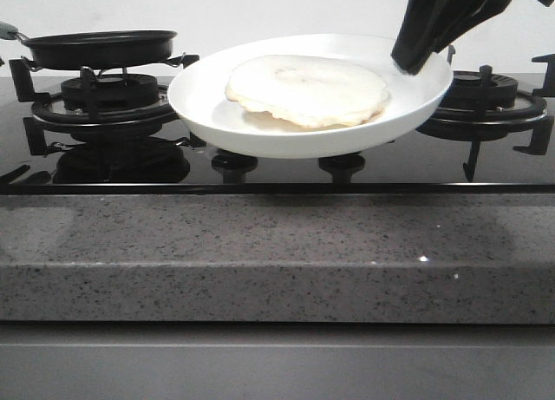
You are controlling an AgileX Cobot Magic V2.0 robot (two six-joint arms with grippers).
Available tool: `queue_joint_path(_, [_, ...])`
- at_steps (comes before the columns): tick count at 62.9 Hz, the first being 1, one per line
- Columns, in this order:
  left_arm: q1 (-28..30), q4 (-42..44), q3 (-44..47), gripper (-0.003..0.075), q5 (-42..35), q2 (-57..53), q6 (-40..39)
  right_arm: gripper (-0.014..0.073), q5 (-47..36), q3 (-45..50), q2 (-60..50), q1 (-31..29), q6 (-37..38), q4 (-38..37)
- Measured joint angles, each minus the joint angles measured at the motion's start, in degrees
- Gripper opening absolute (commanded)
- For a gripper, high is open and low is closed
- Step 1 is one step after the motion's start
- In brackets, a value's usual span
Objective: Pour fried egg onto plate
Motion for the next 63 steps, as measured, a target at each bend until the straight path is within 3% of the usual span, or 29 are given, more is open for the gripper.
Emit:
queue_joint_path(6, [0.0,2.66,-0.09,0.0595,2.95,0.0,-0.23,-0.0069,0.0,0.0,0.0,0.0,0.0,0.0])
queue_joint_path(11, [0.0,4.8,-0.09,0.0541,5.91,0.0,-0.36,-0.0069,0.0,0.0,0.0,0.0,0.0,0.0])
queue_joint_path(18, [0.0,7.64,-0.09,0.0347,9.81,0.0,-0.36,-0.0069,0.0,0.0,0.0,0.0,0.0,0.0])
queue_joint_path(22, [0.0,8.86,-0.09,0.0184,10.96,-0.45,-0.36,-0.0069,0.0,0.0,0.0,0.0,0.0,0.0])
queue_joint_path(29, [0.0,10.01,-0.09,-0.002,11.45,-2.15,-0.36,-0.0069,0.0,0.0,0.0,0.0,0.0,0.0])
queue_joint_path(47, [-1.78,14.45,-0.09,-0.002,10.79,-10.65,1.92,-0.0069,0.0,0.0,0.0,0.0,0.0,0.0])
queue_joint_path(63, [-13.72,35.95,3.43,-0.002,-6.78,-28.81,1.25,-0.0069,0.0,0.0,0.0,0.0,0.0,0.0])
